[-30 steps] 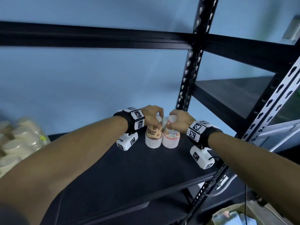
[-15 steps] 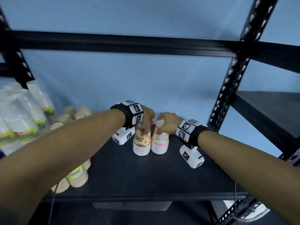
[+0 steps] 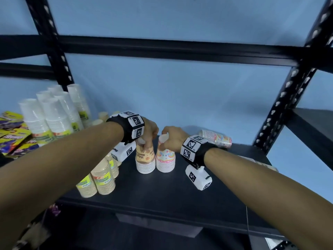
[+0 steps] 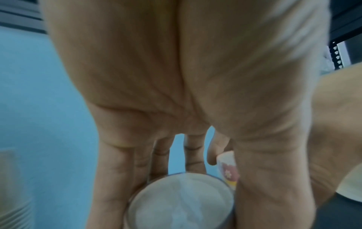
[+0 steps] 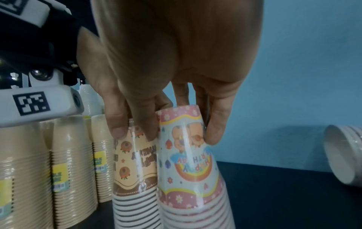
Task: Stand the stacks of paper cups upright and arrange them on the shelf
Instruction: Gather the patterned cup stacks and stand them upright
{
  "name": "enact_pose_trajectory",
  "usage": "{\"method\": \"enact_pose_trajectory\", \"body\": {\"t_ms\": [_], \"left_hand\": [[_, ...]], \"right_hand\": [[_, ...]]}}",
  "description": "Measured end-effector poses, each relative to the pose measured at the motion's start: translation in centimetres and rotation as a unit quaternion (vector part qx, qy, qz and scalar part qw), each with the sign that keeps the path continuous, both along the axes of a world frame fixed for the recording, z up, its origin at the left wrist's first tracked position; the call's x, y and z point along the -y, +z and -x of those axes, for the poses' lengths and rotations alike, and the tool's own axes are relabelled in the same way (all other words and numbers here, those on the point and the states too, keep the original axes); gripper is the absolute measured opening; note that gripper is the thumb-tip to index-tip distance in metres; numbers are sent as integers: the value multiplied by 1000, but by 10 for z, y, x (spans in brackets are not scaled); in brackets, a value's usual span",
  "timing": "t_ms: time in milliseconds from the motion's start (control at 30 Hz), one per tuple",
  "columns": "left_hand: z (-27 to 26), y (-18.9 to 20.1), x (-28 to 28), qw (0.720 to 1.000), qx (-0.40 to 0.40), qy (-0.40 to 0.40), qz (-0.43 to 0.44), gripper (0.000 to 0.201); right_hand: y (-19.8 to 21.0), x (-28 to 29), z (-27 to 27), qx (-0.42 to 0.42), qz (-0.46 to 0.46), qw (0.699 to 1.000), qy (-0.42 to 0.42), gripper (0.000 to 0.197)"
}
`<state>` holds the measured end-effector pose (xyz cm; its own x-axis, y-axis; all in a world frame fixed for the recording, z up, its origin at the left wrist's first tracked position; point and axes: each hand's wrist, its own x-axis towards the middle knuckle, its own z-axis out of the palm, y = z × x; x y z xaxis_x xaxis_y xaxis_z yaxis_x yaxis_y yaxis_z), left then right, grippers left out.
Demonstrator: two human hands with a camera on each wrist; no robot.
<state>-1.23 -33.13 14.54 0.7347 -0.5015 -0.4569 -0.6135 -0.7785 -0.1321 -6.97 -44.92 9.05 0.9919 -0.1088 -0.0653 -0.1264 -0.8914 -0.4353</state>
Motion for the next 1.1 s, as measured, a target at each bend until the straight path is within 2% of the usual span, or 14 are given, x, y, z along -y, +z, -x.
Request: {"method": "enact_pose_trajectory", "body": {"t_ms": [200, 400, 567, 767, 933, 1100], "left_hand": [[-5, 0, -3, 1000, -3, 2, -15, 58], [-16, 13, 6, 1000, -24, -9, -11, 58], [-27, 37, 30, 997, -5, -9, 76, 52], [-20, 43, 88, 978, 35, -70, 193, 43], [-6, 29, 142, 948, 35, -136, 285, 44], [1, 3, 183, 938, 7, -169, 302, 54]], "right_hand": [[-4, -3, -2, 11, -27, 1000, 3, 61], [2, 14, 3, -16, -6, 1000, 9, 84], [22, 59, 33, -48, 21, 998, -23, 88], [40, 126, 87, -95, 112, 983, -108, 77], [36, 167, 140, -131, 134, 967, -171, 78], [13, 189, 180, -177, 134, 954, -201, 80]]}}
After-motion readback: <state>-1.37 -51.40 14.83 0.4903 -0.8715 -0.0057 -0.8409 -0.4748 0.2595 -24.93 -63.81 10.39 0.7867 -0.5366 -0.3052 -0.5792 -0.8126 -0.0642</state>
